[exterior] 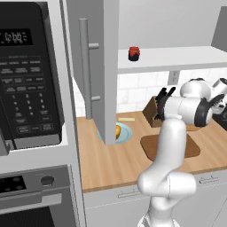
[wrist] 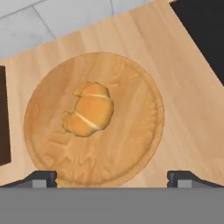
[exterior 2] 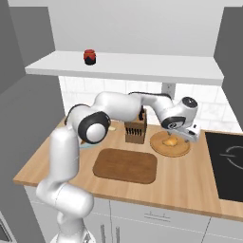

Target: From the different types of pastries on the counter, select a croissant and place it on the cutting board. Then retrieve a jar of jam from the cabinet and place it alongside the croissant on the cutting board.

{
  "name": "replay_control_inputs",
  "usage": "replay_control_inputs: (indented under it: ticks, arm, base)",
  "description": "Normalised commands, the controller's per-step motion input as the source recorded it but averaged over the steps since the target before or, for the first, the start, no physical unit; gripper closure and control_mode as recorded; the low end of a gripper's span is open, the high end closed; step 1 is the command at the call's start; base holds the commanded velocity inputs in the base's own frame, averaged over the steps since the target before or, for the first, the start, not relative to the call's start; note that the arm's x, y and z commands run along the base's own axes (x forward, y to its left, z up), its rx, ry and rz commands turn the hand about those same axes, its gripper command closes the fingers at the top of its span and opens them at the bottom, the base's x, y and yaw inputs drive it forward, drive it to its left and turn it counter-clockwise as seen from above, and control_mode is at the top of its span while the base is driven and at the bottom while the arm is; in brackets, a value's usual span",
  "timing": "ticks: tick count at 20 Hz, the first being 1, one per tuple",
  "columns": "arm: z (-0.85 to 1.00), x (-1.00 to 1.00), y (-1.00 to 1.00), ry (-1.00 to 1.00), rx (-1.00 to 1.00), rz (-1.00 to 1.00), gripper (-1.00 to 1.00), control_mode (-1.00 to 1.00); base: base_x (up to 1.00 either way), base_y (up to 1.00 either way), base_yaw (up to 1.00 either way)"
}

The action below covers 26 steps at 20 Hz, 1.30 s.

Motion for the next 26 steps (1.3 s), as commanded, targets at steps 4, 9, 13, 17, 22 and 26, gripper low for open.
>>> replay_control_inputs:
  ticks: [4, 9, 13, 17, 22, 26]
  arm:
    - [-0.06, 0.3, 0.09, 0.0, 0.03, -0.15, -1.0, -1.0]
    - [-0.3, 0.03, 0.29, 0.0, 0.0, -0.11, -1.0, -1.0]
    - [-0.46, 0.06, 0.41, 0.0, 0.0, -0.1, -1.0, -1.0]
    - [-0.28, 0.49, 0.38, 0.0, 0.0, -0.03, -1.0, -1.0]
    - [-0.44, 0.8, -0.1, 0.0, 0.01, 0.0, -1.0, -1.0]
    - [-0.58, 0.67, -0.31, 0.0, 0.0, 0.0, -1.0, -1.0]
  base:
    - [0.0, 0.0, 0.0]
    - [0.0, 0.0, 0.0]
    - [0.0, 0.0, 0.0]
    - [0.0, 0.0, 0.0]
    - [0.0, 0.0, 0.0]
    - [0.0, 0.0, 0.0]
